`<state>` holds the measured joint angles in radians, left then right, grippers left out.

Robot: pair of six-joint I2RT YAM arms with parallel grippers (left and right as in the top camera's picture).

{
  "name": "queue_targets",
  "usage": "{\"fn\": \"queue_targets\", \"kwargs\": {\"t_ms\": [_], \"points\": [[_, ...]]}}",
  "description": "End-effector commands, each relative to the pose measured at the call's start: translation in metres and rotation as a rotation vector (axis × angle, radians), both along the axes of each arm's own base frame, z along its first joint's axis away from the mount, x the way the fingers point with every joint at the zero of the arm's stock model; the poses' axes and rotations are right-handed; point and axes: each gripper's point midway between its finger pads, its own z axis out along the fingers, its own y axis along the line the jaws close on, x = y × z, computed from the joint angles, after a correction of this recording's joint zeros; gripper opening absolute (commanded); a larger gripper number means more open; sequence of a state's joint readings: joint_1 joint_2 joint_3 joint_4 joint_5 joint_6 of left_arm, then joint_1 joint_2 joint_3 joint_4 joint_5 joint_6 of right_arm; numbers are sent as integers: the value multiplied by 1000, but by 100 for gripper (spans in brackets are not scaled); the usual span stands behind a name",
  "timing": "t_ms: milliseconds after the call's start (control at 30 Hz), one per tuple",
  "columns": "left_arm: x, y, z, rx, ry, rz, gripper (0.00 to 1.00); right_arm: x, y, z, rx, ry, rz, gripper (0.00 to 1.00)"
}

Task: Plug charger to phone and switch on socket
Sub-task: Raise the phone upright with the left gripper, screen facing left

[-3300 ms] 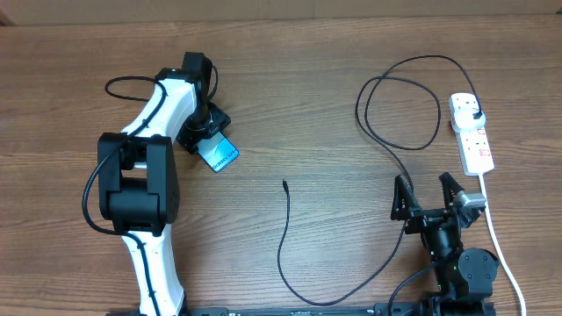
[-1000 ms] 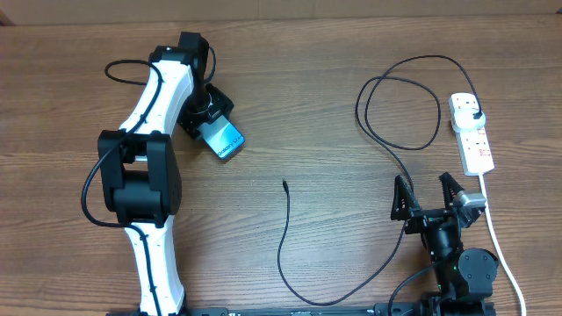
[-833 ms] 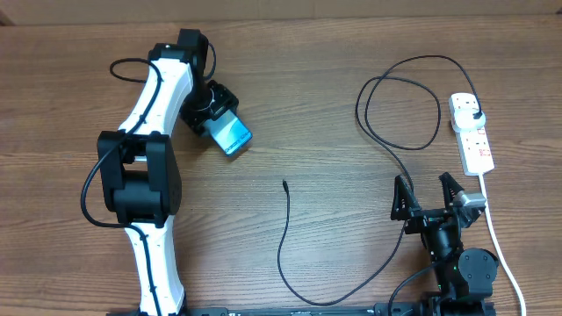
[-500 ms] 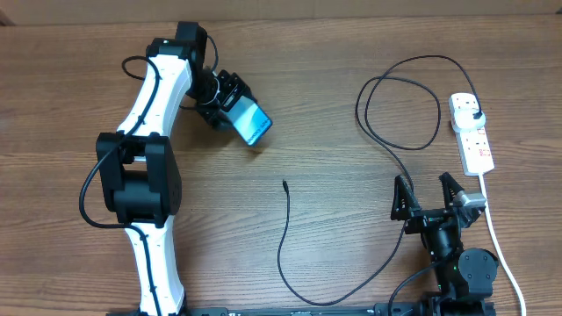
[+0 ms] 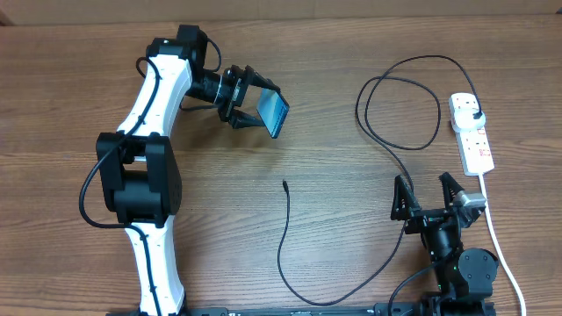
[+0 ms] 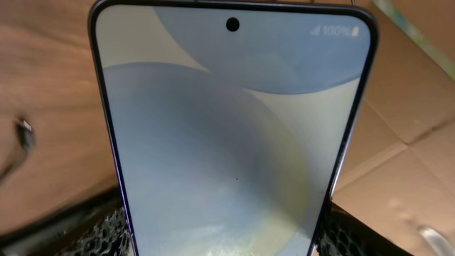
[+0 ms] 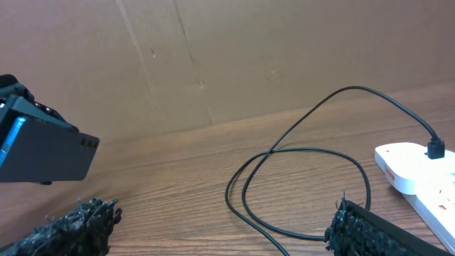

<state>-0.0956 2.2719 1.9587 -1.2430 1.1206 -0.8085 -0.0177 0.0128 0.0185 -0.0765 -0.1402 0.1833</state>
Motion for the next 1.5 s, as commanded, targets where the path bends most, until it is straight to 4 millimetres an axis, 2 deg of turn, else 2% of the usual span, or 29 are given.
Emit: {"fn": "queue_targets", "kwargs": {"t_ms": [0, 367, 1467], "points": [[-1, -7, 36, -143, -8, -2, 4, 0, 0, -2, -1, -2, -6, 100], [-3, -10, 47, -206, 10, -3, 4, 0, 0, -2, -1, -2, -6, 100], [-3, -9, 41, -172, 8, -2, 4, 0, 0, -2, -1, -2, -6, 100]]}}
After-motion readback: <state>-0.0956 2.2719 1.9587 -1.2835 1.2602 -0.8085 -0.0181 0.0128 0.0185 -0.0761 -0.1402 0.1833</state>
